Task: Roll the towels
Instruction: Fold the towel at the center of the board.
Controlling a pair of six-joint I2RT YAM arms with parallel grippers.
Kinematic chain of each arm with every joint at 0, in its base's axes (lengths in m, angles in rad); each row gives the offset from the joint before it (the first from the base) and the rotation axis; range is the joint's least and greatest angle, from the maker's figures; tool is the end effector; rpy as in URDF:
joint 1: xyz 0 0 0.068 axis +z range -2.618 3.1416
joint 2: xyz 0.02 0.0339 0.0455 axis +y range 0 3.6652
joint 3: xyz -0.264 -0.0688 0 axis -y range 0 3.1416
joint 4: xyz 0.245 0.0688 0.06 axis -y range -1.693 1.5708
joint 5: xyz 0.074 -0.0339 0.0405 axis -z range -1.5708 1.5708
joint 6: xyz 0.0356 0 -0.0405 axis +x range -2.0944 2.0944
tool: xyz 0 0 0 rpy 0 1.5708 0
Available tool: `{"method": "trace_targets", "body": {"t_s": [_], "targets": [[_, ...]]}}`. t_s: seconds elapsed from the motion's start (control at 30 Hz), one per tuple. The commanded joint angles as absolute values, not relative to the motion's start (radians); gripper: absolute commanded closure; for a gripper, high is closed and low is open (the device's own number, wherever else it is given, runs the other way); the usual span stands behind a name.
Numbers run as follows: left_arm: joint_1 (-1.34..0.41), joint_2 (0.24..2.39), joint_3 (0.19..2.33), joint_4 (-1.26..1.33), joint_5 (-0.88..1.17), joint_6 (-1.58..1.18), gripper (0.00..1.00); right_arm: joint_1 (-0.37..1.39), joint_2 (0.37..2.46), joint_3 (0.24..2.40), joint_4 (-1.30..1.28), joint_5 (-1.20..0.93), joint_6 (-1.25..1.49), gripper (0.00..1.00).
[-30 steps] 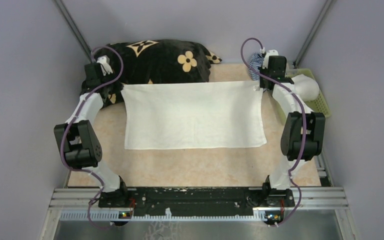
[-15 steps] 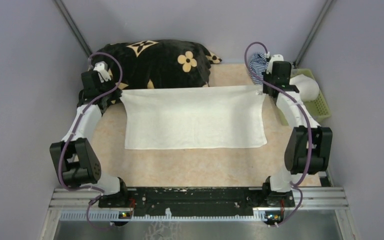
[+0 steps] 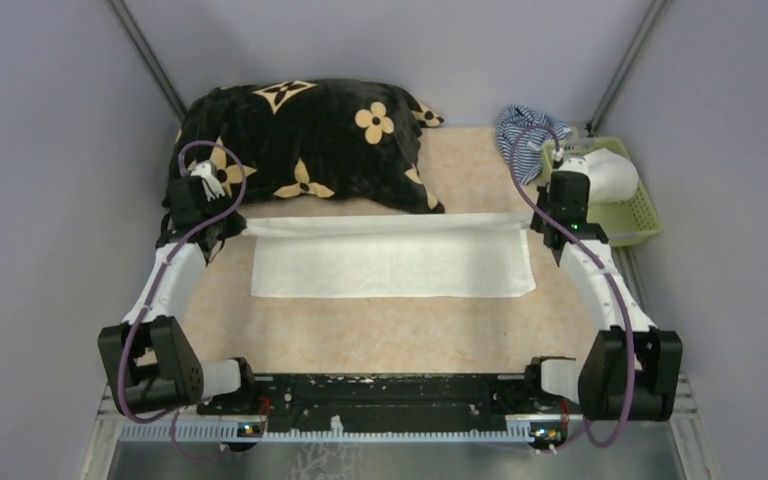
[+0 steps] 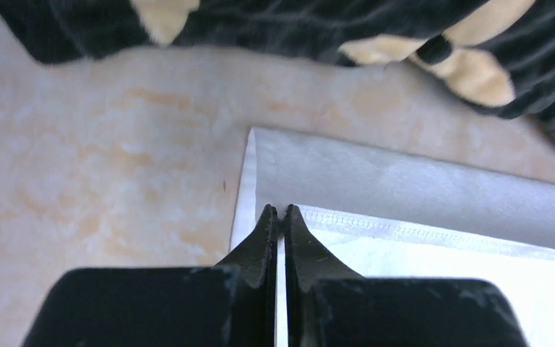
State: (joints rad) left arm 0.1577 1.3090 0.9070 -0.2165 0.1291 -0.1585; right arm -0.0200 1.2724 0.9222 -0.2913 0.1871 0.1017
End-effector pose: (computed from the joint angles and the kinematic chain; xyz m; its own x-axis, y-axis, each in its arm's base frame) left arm 0.2868 0.0410 0.2645 -0.5572 -0.2471 -0.7928 -0.1419 0.9690 -0.2023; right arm 0.2802 -0.0122 0.2729 -0.5781 0.1113 -0.8084 0.2285 0.9731 -0.0294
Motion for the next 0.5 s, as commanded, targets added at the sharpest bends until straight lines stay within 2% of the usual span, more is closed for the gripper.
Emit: {"method": "trace_targets", "body": {"t_s": [0.0,0.27,0.47], "targets": [[0.17,1.228,0.845,-0.27,0.004,-0.19,1.0,-0.049,1.11,0.832,-0.279,0.264,0.188,1.0],[0.17,1.148,0.757,-0.399,-0.019,-0.321,1.0,-0.049,0.928,0.655,-0.327,0.292,0.207,1.0],[0.17,1.066,0.639,-0.37,-0.055,-0.374,1.0,-0.049,0.876,0.587,-0.338,0.285,0.223,1.0]]}}
